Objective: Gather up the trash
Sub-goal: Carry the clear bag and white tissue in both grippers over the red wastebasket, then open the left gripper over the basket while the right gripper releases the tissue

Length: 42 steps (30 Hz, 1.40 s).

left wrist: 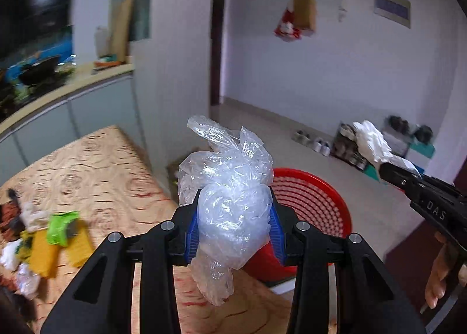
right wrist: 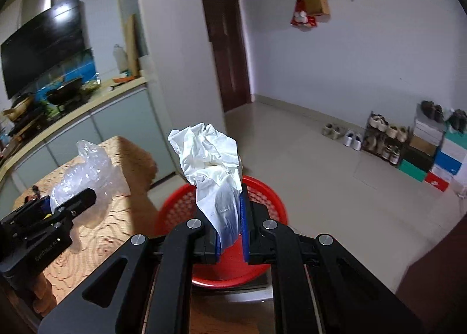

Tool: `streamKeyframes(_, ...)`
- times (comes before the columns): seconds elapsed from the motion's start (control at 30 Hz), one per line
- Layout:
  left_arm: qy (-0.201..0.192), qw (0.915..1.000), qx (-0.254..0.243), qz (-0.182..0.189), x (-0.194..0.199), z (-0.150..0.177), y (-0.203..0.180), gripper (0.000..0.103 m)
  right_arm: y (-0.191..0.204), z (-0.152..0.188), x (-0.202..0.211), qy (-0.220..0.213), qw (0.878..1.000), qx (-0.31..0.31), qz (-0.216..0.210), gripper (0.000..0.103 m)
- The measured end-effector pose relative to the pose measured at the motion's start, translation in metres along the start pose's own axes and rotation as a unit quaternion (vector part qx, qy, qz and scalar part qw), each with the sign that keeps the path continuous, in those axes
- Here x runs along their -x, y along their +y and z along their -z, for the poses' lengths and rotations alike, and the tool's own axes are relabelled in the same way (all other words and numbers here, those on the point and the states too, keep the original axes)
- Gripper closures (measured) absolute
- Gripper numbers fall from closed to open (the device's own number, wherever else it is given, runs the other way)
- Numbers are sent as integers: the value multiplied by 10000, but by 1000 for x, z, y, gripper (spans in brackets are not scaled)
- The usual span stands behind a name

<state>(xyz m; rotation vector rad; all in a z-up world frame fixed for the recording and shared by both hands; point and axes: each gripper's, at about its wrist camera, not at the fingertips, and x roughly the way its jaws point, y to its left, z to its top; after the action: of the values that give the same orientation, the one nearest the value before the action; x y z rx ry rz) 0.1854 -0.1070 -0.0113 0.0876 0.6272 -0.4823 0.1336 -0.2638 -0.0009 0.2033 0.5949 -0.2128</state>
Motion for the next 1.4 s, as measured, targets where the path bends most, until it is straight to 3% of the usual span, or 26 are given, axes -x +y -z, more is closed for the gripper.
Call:
streamKeyframes(0.27,504,9974,-73,517,-52,4,-15,65,-18,8,-32,400,9989,-42,241,93)
streamKeyframes(0.63,836,9935,-295,710,-85,10,-20,62,-22,15,-71,867,9958,39,295,93)
streamKeyframes(0.73,841,9933,-314,729,-88,8,-19,58,-21,17,-76,934,9954,49,227,93)
streamKeyframes(0.93,767,9938,-312,744,-87,6,-15,40,-21,19,-83,1050,9944,56,123,90)
streamKeyframes(1.07,740,9944,-261,714,-84,4,-12,37,-21,18,-83,1027,9947,-5,84,73)
streamKeyframes(1.27,611,9965,-78,571,-72,2,-2,33,-19,16,-74,901,9959,-11,75,61)
streamKeyframes(1.4,489,9980,-28,397,-60,2,5,30,-16,15,-64,774,9970,-2,78,58)
